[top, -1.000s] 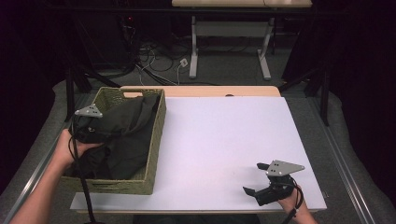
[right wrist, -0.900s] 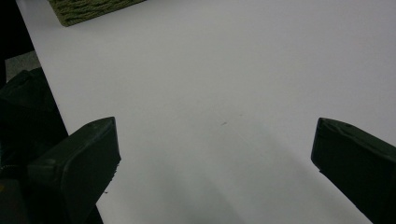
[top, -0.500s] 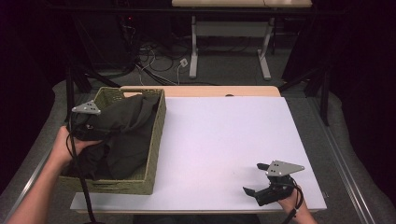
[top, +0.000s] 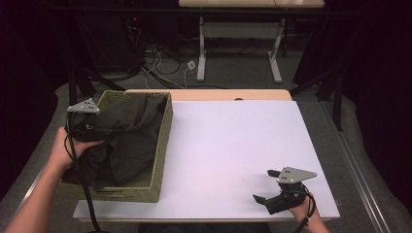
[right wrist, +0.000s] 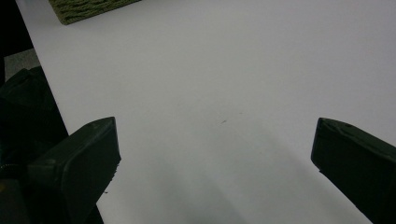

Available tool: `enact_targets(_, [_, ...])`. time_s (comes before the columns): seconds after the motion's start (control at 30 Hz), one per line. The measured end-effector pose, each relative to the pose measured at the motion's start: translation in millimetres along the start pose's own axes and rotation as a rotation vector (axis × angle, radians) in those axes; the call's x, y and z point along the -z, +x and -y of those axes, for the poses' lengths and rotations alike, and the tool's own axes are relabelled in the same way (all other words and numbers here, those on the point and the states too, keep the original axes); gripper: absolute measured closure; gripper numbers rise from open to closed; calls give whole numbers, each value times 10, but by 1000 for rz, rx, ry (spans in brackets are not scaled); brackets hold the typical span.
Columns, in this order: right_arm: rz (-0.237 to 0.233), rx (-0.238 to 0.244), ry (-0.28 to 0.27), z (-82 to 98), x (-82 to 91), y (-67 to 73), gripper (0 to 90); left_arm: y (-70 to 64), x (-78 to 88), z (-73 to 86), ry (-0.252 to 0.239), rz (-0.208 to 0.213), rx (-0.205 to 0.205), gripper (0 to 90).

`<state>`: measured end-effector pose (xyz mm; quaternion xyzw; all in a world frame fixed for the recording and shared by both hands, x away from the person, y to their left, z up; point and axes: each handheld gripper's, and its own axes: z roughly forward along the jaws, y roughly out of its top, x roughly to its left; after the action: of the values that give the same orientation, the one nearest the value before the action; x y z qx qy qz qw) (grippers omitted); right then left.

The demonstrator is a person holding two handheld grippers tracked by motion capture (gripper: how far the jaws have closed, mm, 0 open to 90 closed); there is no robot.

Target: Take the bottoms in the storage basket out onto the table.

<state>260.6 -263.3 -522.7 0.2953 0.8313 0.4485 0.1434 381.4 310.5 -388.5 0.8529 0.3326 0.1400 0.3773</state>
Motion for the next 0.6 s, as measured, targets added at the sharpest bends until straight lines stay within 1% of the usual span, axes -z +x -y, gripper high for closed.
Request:
enact_targets(0.07, [2,-3,-1,2,4,4,8,-6,15,-10,-14,-6,4,659])
enact_targets(0.13, [4,0,-4,1,3,4,8,-8,41,-27,-5,-6,-7,659])
enact_targets(0.23, [-5,0,2,-2,-2,0,8,-12,52,-39,-30,-10,-2,660])
enact_targets(0.33, [-2,-5,1,1,-6,-2,8,-7,77,-66,-27,-11,-4,660])
enact_targets(0.37, [-2,-4,2,3,-5,-4,8,-9,76,-74,-38,-15,-2,660])
enact_targets(0.4, [-1,-2,7,2,-1,-6,8,-10,85,-86,-37,-16,-3,661])
enact_targets(0.43, [0,-10,8,3,4,0,9,-11,95,-98,-37,-15,-6,661])
enact_targets(0.47, [4,-6,5,1,5,-1,9,-15,101,-107,-43,-16,-4,662])
enact_targets(0.57, [-4,-7,1,1,-5,0,9,-19,123,-133,-59,-22,-14,663])
enact_targets(0.6, [-2,-6,1,1,-7,-1,9,-19,136,-143,-57,-19,-13,664])
